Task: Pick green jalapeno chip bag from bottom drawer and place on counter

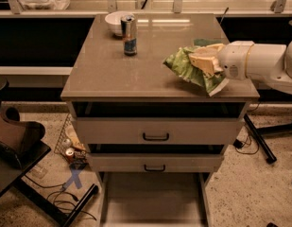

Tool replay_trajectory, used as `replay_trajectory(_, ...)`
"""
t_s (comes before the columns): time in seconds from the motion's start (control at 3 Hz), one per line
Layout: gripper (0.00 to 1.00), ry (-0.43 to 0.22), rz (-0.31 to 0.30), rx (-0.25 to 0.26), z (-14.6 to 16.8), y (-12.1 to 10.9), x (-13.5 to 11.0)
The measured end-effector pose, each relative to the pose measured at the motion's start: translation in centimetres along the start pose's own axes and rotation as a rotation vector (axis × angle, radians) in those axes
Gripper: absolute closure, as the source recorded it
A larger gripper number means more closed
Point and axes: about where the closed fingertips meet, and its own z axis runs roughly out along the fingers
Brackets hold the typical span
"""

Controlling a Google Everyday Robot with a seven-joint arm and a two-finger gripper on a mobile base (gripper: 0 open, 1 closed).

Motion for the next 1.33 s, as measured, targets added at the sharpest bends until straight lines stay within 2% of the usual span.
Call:
replay_trajectory(0.67,0.13,-0.002,-0.003,-0.008,0.41,0.31,-0.23)
replay_trajectory(1.0,0.00,-0.003,-0.004,-0.012,0.61,0.47,-0.35)
replay_trajectory(1.33,0.00,-0.003,-0.004,-0.012,0.61,0.47,-0.35)
